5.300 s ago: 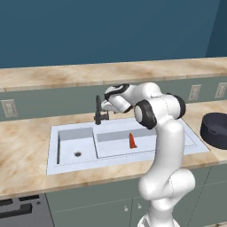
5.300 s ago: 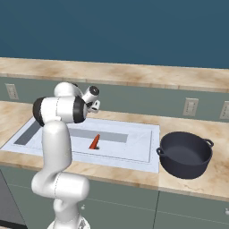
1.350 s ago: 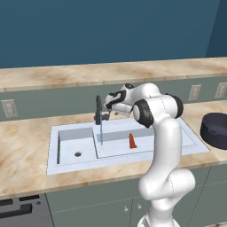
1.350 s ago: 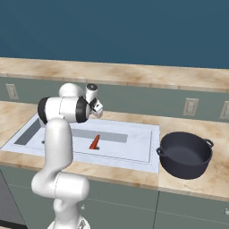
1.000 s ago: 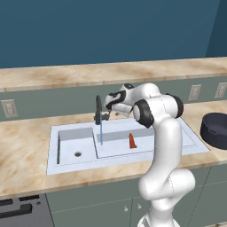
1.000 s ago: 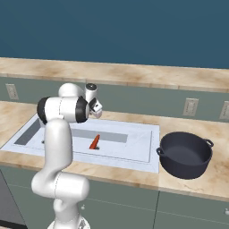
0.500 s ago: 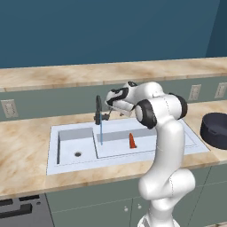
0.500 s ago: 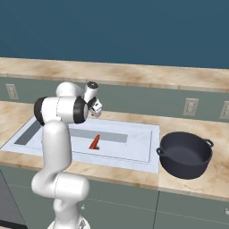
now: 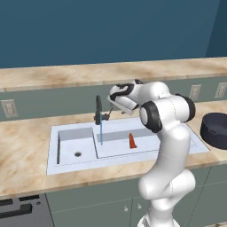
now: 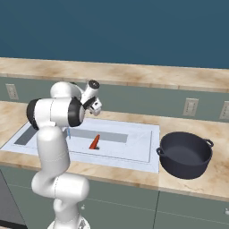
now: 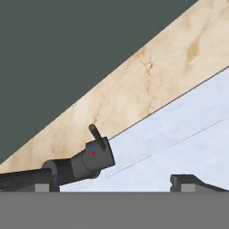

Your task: Dump the carrot from the pot into the sink. Then turn on the water and wash the carrot. Then turn off the water and put the carrot back in the pot.

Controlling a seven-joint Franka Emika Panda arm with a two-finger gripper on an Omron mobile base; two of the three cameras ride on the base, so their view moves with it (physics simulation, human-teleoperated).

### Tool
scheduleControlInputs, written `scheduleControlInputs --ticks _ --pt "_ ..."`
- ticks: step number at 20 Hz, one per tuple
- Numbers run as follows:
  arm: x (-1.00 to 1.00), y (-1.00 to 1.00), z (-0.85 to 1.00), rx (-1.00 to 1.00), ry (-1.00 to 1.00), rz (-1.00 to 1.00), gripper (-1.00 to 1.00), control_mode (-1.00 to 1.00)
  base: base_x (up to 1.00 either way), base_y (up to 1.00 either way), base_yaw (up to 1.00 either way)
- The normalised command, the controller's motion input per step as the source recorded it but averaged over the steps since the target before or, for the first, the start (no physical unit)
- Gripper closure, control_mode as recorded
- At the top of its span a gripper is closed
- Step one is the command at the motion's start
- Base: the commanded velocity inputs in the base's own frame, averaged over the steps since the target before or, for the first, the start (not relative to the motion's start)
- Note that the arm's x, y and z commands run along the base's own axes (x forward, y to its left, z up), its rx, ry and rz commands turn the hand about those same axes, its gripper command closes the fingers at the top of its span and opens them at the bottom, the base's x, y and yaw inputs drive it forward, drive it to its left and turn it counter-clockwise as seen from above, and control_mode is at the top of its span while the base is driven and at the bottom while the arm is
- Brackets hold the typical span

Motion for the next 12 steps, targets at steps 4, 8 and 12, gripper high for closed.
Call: scheduleControlInputs --ticks 4,8,12 --pt "-0.15 -0.19 0.0 -0.03 0.0 0.0 -1.0 -1.0 0.0 0.0 0.0" --pt "-0.01 -0.16 -0.02 -0.1 0.0 0.0 -1.0 -1.0 0.0 0.0 0.0" --pt "0.0 -0.16 -0.03 -0.1 0.01 0.0 -1.0 -1.0 0.0 0.0 0.0"
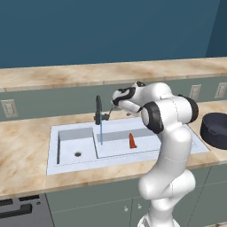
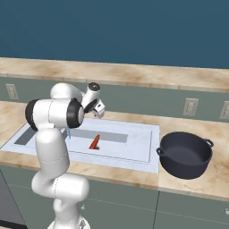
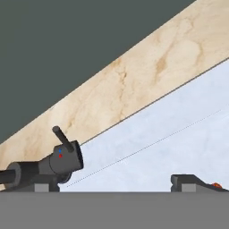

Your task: Dump the carrot from the pot into the sink. Then turn on the water and wash the carrot. Then turn off the water and put the carrot back in the pot.

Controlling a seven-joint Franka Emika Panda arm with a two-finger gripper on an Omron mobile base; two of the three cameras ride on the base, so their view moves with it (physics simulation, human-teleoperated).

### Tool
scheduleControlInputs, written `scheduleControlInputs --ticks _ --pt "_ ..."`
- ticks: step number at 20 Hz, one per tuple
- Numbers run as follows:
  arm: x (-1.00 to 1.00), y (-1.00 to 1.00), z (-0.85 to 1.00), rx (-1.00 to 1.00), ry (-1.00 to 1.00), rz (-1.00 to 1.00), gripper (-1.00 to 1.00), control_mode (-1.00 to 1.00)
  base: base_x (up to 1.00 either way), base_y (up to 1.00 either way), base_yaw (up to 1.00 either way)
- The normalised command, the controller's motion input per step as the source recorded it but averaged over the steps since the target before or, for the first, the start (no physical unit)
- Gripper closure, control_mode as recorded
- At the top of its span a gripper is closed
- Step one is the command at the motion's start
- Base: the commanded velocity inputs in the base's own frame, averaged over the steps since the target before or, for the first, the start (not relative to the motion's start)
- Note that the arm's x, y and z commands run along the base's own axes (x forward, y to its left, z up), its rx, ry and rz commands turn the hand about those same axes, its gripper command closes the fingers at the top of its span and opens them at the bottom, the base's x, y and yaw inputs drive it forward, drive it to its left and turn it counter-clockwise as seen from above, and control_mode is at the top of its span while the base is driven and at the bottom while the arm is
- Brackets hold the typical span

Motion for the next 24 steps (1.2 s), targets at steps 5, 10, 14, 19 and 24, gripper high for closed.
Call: scheduleControlInputs --ticks 5,10,14,19,24 --pt "0.0 -0.07 -0.12 -0.09 0.05 0.0 -1.0 -1.0 0.0 0.0 0.0" --pt "0.0 -0.03 -0.17 -0.03 0.07 0.0 -1.0 -1.0 0.0 0.0 0.0" --pt "0.03 0.0 -0.19 0.0 0.03 0.01 -1.0 -1.0 0.0 0.0 0.0" --pt "0.1 0.0 -0.16 0.0 0.01 0.02 -1.0 -1.0 0.0 0.0 0.0" --pt "0.08 0.0 -0.14 0.0 0.0 0.01 -1.0 -1.0 0.0 0.0 0.0"
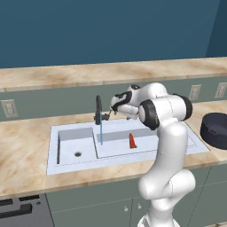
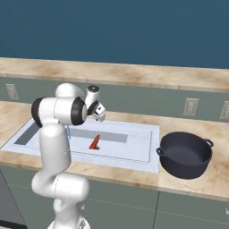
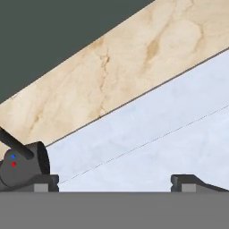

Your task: Dump the carrot from the pot into the sink. Then turn on the water and wash the carrot. Then turn off the water and put the carrot back in the pot.

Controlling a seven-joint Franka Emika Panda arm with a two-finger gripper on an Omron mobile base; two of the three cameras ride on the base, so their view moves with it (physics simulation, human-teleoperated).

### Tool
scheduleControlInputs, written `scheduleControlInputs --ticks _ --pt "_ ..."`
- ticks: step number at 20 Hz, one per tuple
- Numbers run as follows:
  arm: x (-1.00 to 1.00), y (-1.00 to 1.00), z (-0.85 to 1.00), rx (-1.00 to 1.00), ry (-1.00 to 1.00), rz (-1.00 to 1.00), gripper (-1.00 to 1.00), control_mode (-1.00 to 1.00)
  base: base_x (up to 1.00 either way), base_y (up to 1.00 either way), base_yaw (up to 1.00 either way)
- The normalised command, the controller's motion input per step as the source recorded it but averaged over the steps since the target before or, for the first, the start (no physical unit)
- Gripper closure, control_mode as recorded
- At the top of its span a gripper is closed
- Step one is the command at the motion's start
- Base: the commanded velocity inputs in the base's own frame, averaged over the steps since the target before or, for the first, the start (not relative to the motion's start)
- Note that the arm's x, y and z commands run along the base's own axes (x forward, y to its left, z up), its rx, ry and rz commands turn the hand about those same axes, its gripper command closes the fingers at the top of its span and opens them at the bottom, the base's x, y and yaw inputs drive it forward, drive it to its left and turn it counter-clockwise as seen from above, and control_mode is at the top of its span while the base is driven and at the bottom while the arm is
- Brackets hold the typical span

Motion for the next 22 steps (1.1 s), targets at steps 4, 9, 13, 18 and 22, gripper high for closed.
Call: scheduleControlInputs --ticks 4,9,13,18,22 --pt "0.15 0.0 -0.13 0.0 0.0 0.02 -1.0 -1.0 0.0 0.0 0.0" --pt "0.26 0.0 -0.08 0.0 0.0 0.03 -1.0 -1.0 0.0 0.0 0.0" --pt "0.3 0.04 -0.1 0.0 0.0 0.04 -1.0 -1.0 0.0 0.0 0.0" --pt "0.31 0.12 -0.11 0.0 0.0 0.04 -1.0 -1.0 0.0 0.0 0.0" --pt "0.31 0.23 -0.11 0.0 0.0 0.05 -1.0 -1.0 0.0 0.0 0.0"
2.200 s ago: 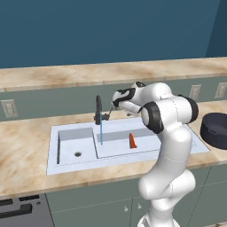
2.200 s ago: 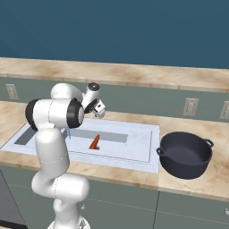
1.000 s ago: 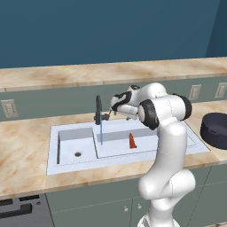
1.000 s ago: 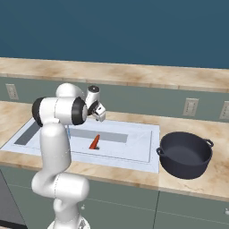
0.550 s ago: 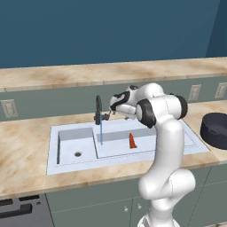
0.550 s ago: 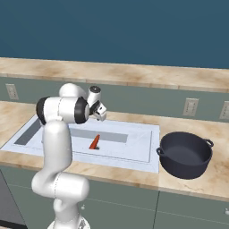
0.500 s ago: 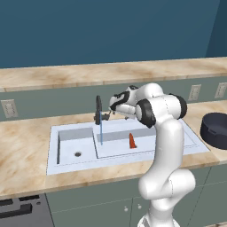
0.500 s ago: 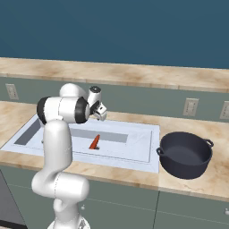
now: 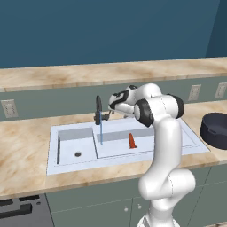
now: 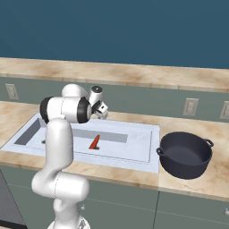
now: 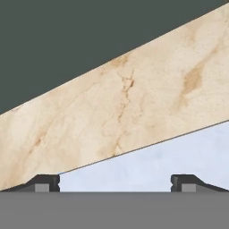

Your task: Dump the carrot from the pot into the sink. Then turn on the water and wash the carrot. Then turn off the water and put the carrot back in the pot.

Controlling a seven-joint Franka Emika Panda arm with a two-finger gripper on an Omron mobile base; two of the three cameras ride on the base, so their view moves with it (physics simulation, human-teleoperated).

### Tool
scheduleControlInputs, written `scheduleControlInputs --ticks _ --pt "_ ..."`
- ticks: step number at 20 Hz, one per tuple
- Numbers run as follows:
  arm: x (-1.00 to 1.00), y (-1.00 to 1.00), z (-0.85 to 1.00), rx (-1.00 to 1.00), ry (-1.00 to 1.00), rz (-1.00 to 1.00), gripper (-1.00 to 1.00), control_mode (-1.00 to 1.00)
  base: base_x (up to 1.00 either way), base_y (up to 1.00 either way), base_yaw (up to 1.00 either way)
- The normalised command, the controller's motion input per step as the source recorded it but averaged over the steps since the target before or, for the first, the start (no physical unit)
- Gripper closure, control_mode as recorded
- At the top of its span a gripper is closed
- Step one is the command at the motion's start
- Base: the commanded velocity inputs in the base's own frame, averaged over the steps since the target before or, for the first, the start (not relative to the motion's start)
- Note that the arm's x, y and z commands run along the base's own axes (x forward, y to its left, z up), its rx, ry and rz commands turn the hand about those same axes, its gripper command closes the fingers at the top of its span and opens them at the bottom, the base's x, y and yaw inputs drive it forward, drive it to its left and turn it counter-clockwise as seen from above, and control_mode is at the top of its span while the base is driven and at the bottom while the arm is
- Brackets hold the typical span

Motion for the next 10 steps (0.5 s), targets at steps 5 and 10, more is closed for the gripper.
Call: scheduleControlInputs --ticks 5,10 --pt "0.24 0.31 -0.07 0.0 0.0 0.06 -1.0 -1.0 0.0 0.0 0.0" --pt "0.16 0.56 -0.01 0.0 0.0 0.09 -1.0 -1.0 0.0 0.0 0.0"
